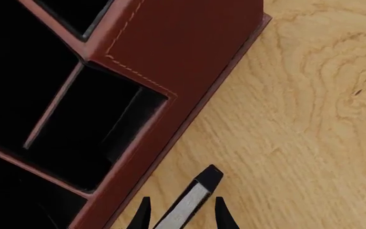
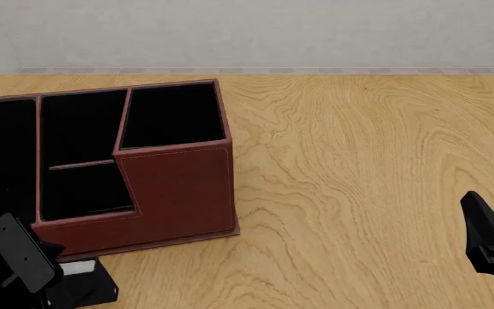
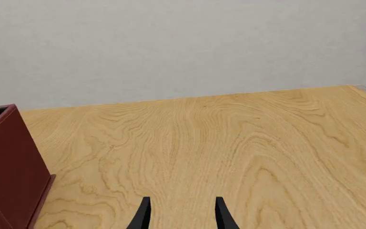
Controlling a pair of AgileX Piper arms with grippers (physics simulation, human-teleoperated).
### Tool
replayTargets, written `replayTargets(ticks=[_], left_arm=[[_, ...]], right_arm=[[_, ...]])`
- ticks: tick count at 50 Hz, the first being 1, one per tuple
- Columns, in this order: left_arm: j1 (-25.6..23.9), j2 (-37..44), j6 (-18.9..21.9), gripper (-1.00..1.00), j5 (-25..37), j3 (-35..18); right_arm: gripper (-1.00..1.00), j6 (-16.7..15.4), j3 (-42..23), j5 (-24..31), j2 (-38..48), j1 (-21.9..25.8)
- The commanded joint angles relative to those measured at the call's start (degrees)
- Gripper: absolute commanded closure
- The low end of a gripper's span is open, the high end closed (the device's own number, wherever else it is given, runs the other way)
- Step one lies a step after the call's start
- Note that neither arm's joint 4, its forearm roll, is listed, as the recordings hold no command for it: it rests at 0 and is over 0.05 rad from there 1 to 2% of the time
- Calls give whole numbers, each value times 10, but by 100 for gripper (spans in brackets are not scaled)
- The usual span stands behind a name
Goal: Pick up the book and place it in the left compartment of the caddy.
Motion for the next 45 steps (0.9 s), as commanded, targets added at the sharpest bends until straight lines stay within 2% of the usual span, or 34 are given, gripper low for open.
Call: replayTargets(ticks=[1, 9, 16, 18, 21, 27, 28, 29, 30, 31, 33, 40, 43, 44, 45], left_arm=[[7, 1, 3, -100, -3, 8], [22, 7, 24, -100, -12, 18], [48, 30, 69, -100, -36, 31], [57, 34, 100, -100, -51, 54], [79, 55, 124, -100, -85, 76], [80, 75, 118, -100, -101, 79], [69, 74, 101, -100, -92, 73], [69, 74, 101, -100, -91, 72], [50, 57, 79, 100, -70, 60], [7, 32, 43, 100, -33, 42], [6, 19, 50, 100, -24, 40], [-109, -24, -43, 100, 46, -5], [-137, -35, -52, 100, 62, -12], [-164, -40, -67, 100, 71, -21], [-164, -40, -67, 100, 72, -21]], right_arm=[[-100, 0, 0, 0, 0, 0], [-100, 0, 0, 2, -2, 0], [-100, 2, 0, 3, -5, -1], [-100, 2, 0, 2, -4, -2], [-100, 3, 0, 3, -6, -3], [-100, 4, 0, 4, -6, -4], [-100, 4, 0, 3, -6, -4], [-100, 4, 0, 3, -6, -4], [-100, 4, 0, 3, -6, -5], [-100, 4, 0, 3, -6, -5], [-100, 4, 0, 2, -5, -6], [-100, 5, 0, 3, -5, -7], [-100, 6, 0, 2, -5, -7], [-100, 7, 0, 2, -5, -8], [-100, 7, 0, 2, -5, -8]])
